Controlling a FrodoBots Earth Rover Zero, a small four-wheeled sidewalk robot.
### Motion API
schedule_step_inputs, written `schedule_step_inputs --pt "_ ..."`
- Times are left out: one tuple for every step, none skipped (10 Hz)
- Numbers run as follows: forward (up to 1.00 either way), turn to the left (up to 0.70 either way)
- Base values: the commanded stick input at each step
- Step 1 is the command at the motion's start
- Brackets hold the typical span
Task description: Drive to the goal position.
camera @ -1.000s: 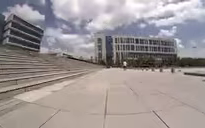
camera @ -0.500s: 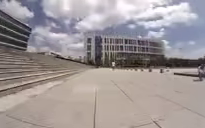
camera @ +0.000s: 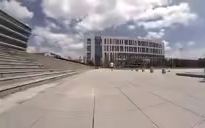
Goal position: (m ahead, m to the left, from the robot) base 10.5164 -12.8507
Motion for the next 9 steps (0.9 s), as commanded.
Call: schedule_step_inputs --pt "0.7 0.0" --pt "0.7 0.0" --pt "0.7 0.0" --pt "0.7 0.0" --pt "0.7 0.0" --pt "0.7 0.0" --pt "0.7 0.0" --pt "0.7 0.0" --pt "0.7 0.0"
